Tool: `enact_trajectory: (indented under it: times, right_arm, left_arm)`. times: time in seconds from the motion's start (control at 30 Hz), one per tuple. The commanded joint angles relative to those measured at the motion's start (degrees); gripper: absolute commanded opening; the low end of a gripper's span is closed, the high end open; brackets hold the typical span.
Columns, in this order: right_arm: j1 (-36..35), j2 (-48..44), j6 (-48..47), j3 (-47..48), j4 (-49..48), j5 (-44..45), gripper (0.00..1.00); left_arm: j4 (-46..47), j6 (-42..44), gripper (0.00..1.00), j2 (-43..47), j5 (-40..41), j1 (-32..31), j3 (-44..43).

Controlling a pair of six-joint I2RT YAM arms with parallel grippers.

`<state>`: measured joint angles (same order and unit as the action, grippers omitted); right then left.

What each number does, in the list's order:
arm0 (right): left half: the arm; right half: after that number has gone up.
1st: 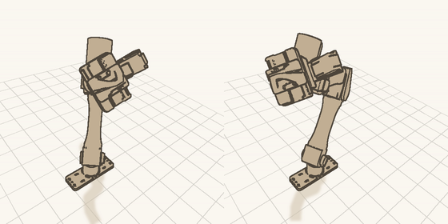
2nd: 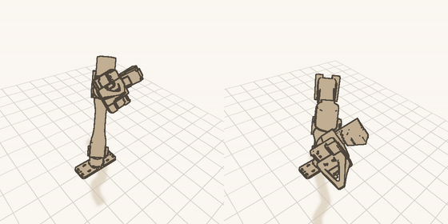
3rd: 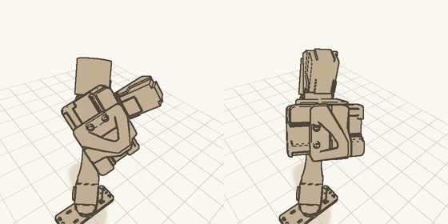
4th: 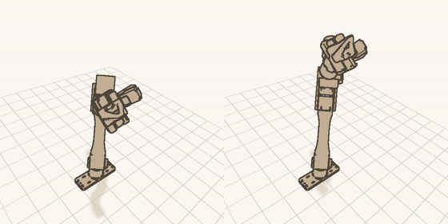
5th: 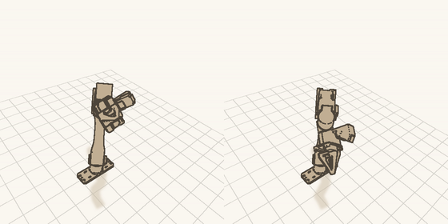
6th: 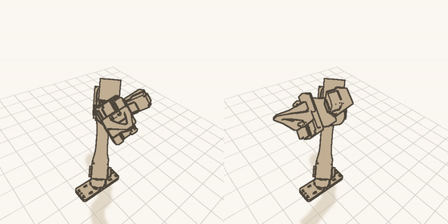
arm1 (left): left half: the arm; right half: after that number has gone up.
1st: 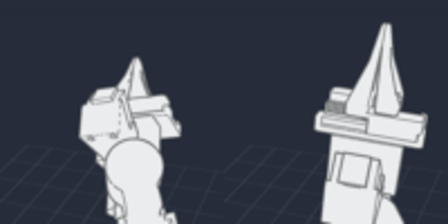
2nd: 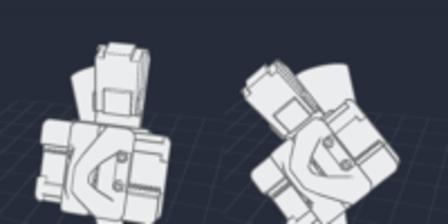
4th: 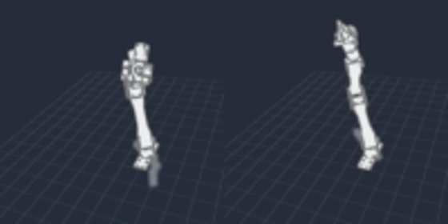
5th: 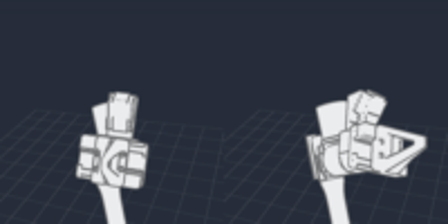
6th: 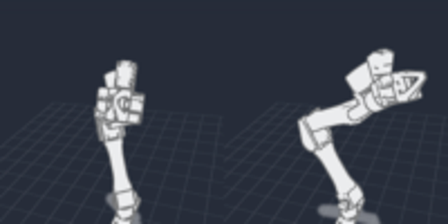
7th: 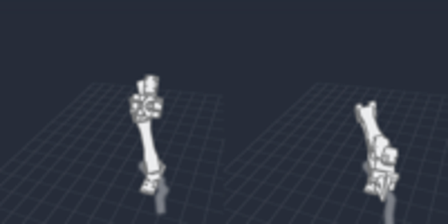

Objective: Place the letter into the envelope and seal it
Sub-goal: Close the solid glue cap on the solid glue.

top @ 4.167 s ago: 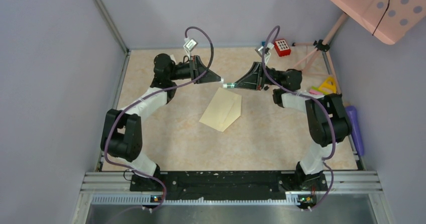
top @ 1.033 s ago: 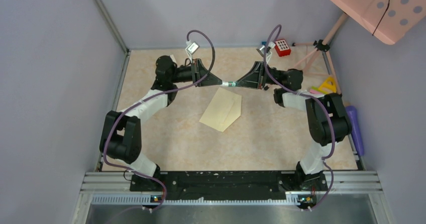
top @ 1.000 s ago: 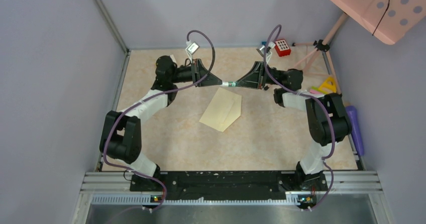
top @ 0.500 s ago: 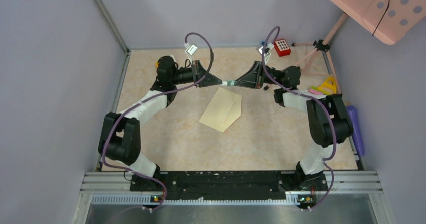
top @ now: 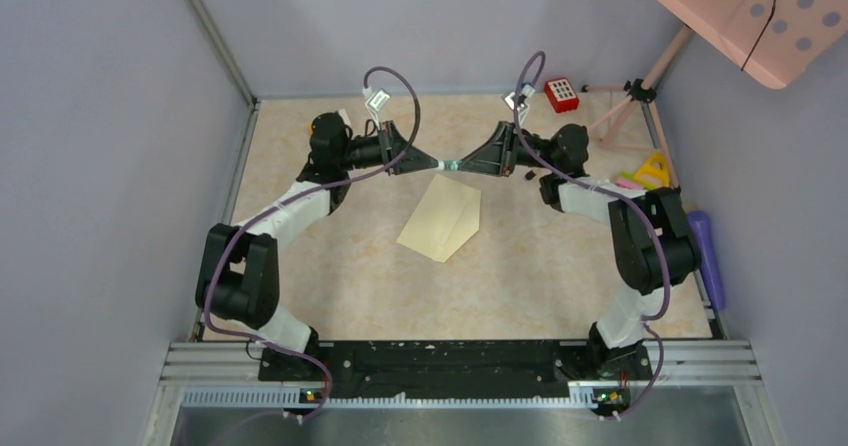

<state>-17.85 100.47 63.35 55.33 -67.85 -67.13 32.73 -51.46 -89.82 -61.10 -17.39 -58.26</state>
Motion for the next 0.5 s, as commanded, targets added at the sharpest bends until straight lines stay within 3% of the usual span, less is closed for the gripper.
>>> enact_trajectory:
  times: [0.0,0.37,0.47]
  right_arm:
    - [-6.6,-0.7,-3.8,4.7,2.4,2.5,0.0]
    - [-10.0,-0.7,-13.0,9.0,17.2,1.1,0.0]
    - [-12.1,0.5,-8.6,9.5,12.1,-1.4,0.0]
  left_arm:
    - [0.6,1.6,0.1,1.1,-0.8,-3.6,0.2]
    - [-2.3,4.2,0.07,0.6,-0.9,-4.7,-0.7]
    - [-1.4,3.5,0.06,0.4,-1.1,-4.7,-0.7]
